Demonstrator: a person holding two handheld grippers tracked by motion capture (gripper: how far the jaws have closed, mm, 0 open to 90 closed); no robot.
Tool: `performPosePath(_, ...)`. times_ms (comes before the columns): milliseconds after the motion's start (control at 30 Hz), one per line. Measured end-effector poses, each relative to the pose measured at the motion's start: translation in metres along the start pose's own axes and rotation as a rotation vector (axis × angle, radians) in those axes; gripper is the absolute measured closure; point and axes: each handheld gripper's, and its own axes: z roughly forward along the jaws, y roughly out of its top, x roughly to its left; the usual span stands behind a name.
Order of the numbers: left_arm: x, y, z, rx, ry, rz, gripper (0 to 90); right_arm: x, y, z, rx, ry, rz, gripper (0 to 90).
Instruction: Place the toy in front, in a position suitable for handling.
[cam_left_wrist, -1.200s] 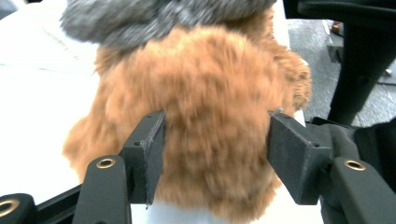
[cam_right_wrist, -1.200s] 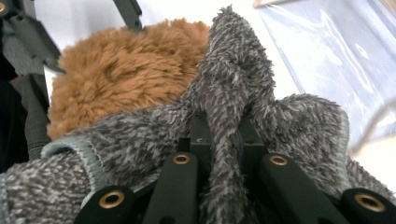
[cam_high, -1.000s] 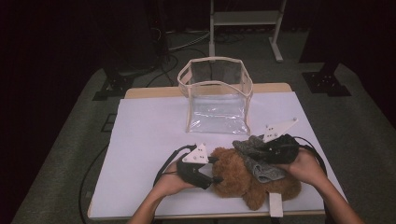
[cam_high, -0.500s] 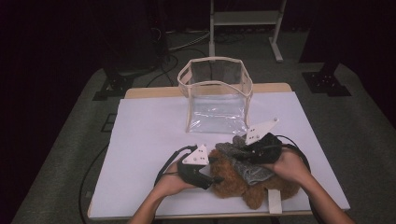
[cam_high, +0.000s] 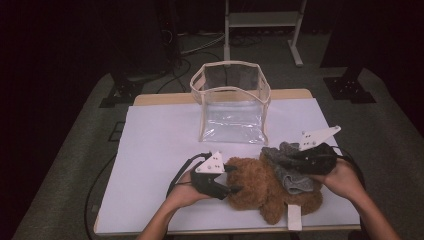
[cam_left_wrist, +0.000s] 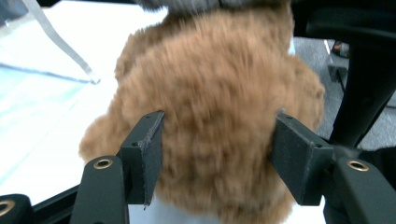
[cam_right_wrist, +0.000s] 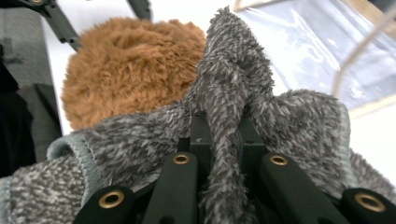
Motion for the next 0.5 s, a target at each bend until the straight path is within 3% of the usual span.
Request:
performPosePath(100, -0.002, 0.005, 0.002, -0.007, -0.009, 0.010, 37.0, 0.012, 0.002, 0.004, -0.011, 0.012, -0.023, 80.6)
performPosePath(233, -0.008, 0.003, 0.009, 0.038, -0.052, 0.034, 39.1, 0.023, 0.013, 0.006, 0.024, 0.024, -0.073, 80.5)
performPosePath(400, -0.013, 0.003, 0.010, 0.080, -0.042, 0.076, 39.8, 0.026, 0.032, 0.023, 0.063, 0.058, -0.130, 80.5)
performPosePath(500, -0.012, 0.002, 0.009, 0.073, -0.047, 0.067, 39.8, 0.021, 0.033, 0.020, 0.062, 0.064, -0.127, 80.5)
